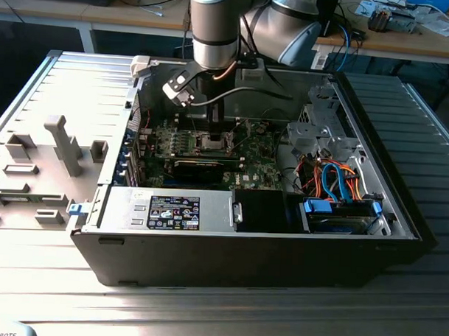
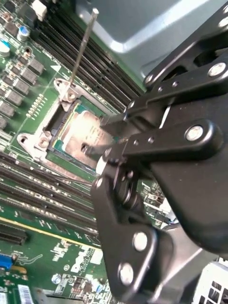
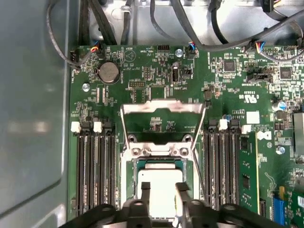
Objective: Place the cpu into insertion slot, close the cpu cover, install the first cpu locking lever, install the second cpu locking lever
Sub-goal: 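Place the cpu into insertion slot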
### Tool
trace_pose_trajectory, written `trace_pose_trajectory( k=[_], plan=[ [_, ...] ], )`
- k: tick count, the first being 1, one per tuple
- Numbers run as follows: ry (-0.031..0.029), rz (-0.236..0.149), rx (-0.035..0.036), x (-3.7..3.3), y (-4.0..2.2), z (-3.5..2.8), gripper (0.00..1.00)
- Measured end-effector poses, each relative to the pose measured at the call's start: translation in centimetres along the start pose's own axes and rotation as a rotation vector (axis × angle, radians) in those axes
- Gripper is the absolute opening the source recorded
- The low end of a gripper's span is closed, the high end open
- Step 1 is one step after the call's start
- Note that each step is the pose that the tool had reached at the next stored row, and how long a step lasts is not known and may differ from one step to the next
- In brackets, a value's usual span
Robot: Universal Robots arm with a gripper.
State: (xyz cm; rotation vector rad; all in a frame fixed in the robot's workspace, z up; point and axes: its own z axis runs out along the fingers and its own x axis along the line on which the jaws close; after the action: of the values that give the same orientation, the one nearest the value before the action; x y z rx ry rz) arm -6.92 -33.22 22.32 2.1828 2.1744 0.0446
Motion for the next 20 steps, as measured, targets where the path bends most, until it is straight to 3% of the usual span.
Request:
trace_pose_trajectory(
  k=[2,3,4,6,8,9,11,12,15,18,20],
  plan=[
    [-0.0096,-0.001,0.0102,0.00,0.40,0.03,0.23],
    [-0.0162,-0.001,0.0143,0.01,0.57,0.04,0.23],
    [-0.0238,-0.002,0.0171,0.02,0.68,-0.01,0.17],
    [-0.0332,-0.003,0.0180,0.05,0.74,-0.33,0.11],
    [-0.0440,-0.004,0.0180,0.07,0.83,-1.28,0.11],
    [-0.0458,-0.004,0.0179,0.06,0.87,-1.90,0.11],
    [-0.0476,-0.004,0.0180,0.05,0.92,-2.50,0.11],
    [-0.0499,-0.004,0.0180,0.03,1.00,-3.33,0.11],
    [-0.0552,-0.005,0.0179,0.01,1.09,-4.58,0.11],
    [-0.0611,-0.005,0.0179,-0.04,1.21,-6.42,0.11],
    [-0.0613,-0.005,0.0179,-0.04,1.23,-6.65,0.11]
  ],
)
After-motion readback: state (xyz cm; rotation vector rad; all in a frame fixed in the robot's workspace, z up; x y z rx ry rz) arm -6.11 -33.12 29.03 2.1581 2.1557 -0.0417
